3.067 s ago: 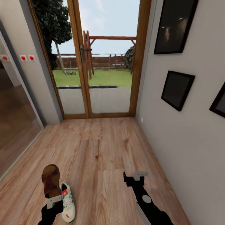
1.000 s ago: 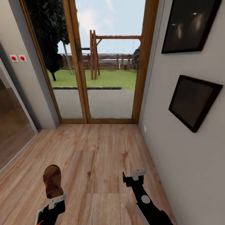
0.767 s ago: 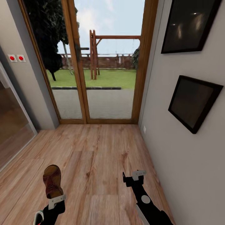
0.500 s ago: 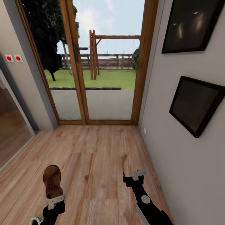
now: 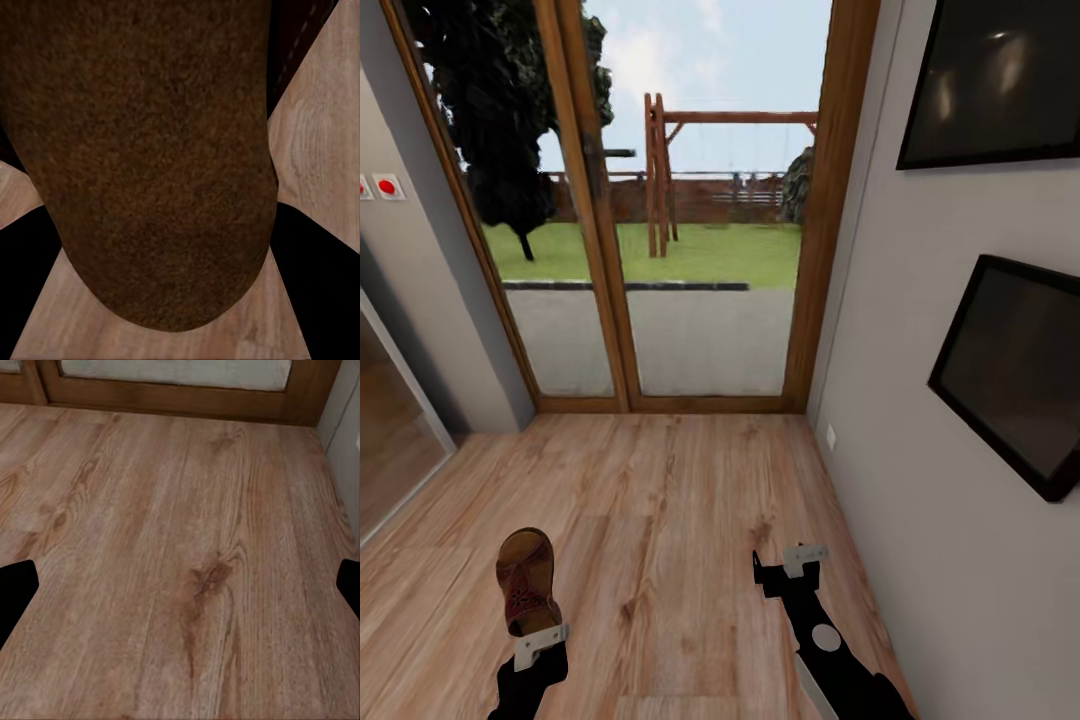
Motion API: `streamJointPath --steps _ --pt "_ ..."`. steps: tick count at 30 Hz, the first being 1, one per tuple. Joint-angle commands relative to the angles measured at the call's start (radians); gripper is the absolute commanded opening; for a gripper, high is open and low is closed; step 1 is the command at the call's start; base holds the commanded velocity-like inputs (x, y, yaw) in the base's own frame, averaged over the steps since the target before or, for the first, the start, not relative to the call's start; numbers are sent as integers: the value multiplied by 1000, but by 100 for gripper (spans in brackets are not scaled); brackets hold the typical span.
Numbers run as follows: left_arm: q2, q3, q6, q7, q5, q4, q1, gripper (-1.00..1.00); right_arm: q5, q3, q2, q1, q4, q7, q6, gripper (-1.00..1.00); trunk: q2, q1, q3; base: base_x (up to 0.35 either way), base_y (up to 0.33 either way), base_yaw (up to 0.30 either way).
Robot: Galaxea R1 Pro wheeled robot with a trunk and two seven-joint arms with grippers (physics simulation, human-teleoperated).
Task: Pick up the two gym shoes and the two sandals from the corridor floor and place them onto the hallstand (shoe rack) in the corridor, making sure they are on the rack and not on the floor. Arrange them so the two gym shoes are next to each other and the two sandals are next to each other.
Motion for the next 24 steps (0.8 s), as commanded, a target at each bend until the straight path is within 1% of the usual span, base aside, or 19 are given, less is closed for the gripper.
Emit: streamJointPath --steps 1,24 --pt "-1 9 -4 -6 -10 1 -1 -100 -10 5 -1 -1 1 -6 -5 100 0 0 -1 338 0 0" --pt "1 6 -4 -7 -7 1 0 -100 -10 5 -1 -1 3 -5 -5 100 0 0 -1 338 0 0"
